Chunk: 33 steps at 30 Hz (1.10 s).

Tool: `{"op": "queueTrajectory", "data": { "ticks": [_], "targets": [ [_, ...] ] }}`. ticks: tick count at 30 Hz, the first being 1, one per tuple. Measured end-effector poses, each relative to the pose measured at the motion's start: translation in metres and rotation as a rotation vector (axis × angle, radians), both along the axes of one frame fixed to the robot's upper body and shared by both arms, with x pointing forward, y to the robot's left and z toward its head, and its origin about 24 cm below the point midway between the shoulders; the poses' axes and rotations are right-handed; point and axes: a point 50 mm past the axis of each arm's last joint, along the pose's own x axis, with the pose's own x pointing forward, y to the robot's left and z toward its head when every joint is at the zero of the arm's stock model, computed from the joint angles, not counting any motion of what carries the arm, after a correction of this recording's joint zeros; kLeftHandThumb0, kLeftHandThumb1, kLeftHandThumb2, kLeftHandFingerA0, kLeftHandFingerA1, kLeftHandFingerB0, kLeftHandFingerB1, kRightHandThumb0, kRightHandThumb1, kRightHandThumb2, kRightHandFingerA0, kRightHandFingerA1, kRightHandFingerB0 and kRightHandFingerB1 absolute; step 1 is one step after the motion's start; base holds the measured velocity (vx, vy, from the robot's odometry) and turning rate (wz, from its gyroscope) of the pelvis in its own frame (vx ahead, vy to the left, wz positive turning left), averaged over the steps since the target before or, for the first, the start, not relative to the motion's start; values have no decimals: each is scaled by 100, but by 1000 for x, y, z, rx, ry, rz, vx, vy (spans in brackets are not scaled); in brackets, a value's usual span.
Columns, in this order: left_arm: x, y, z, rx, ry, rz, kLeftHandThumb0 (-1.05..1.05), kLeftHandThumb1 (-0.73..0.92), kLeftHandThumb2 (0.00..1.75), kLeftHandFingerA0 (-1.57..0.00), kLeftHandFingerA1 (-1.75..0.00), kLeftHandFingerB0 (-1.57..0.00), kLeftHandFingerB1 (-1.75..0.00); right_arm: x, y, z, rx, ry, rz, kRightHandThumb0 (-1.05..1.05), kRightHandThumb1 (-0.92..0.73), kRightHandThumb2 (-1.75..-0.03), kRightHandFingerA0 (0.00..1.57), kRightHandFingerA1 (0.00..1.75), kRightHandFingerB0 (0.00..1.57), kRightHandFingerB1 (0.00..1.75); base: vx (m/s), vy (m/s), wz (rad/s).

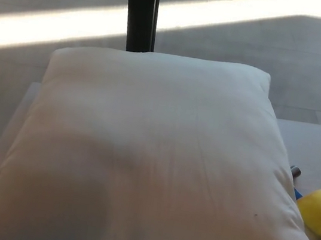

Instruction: A hammer is kept on the right hand side and a pillow is kept on the left hand side on the desk infront of the robot and the robot uses its right hand to pick up the hammer and makes a downward swinging motion to hit the pillow

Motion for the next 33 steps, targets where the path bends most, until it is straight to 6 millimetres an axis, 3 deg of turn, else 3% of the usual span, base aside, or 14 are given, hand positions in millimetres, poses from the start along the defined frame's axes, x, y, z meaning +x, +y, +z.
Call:
{"op": "queueTrajectory", "data": {
  "ticks": [10,11,12,15,16,17,19,21,22,26,29,31,32,33],
  "targets": [
    [0,-1,-1,-1,8,-10,-58,59,58,-68,-47,-61,-44,5,6,-8,-25,-5,-14,-67,-45,-80,1,41,9,37,0,0,0],
    [1,-1,-1,-1,7,-11,-59,60,59,-67,-47,-61,-44,5,6,-9,-25,-5,-15,-35,-38,-94,6,55,0,49,0,0,0],
    [1,-1,-1,-1,8,-13,-59,60,59,-68,-46,-62,-44,6,7,-10,-23,-5,-19,-63,-46,-78,20,58,6,38,0,0,0],
    [2,-2,-2,-6,10,-19,-59,60,59,-68,-46,-61,-43,9,10,-10,-15,-9,-30,-51,-57,-57,61,80,12,26,0,0,0],
    [2,-3,-2,-6,9,-22,-58,60,59,-69,-46,-64,-44,11,12,-10,-8,-11,-37,-29,-48,-97,73,84,0,50,0,0,0],
    [2,-3,-2,-6,8,-24,-58,60,59,-68,-46,-62,-43,12,12,-10,-6,-10,-43,-38,-55,-57,78,82,12,27,0,0,0],
    [3,-3,-2,-4,5,-28,-57,59,58,-68,-47,-62,-44,14,13,-10,-4,-9,-52,-35,-57,-57,59,64,12,26,0,0,0],
    [3,-3,-2,-5,3,-32,-56,60,58,-69,-46,-62,-43,18,14,-8,-19,-8,-55,-25,-41,-88,55,72,0,45,0,0,0],
    [3,-3,-2,-6,2,-33,-56,60,59,-69,-45,-63,-43,19,15,-7,-27,-6,-56,-29,-57,-57,71,93,18,29,0,0,0],
    [4,-3,-2,-8,0,-41,-53,61,59,-67,-47,-64,-45,22,15,-7,-71,14,-53,-24,-67,-60,78,96,29,32,0,0,0],
    [5,-3,-1,-11,-6,-49,-54,60,59,-66,-46,-63,-44,24,16,-6,-100,18,-39,-31,-64,-58,65,76,72,52,0,0,0],
    [5,-3,-1,-12,-9,-52,-54,59,58,-67,-47,-65,-45,25,18,-6,-130,23,-20,-30,-67,-60,67,77,68,53,0,0,0],
    [5,-3,-1,-14,-11,-53,-54,60,59,-66,-46,-64,-43,25,18,-6,-151,27,-8,-29,-70,-60,67,104,61,51,0,0,0],
    [5,-3,-1,-14,-12,-54,-54,60,59,-65,-46,-65,-44,25,19,-7,-166,30,0,-33,-58,-96,77,108,53,65,0,0,0]
  ]
}}
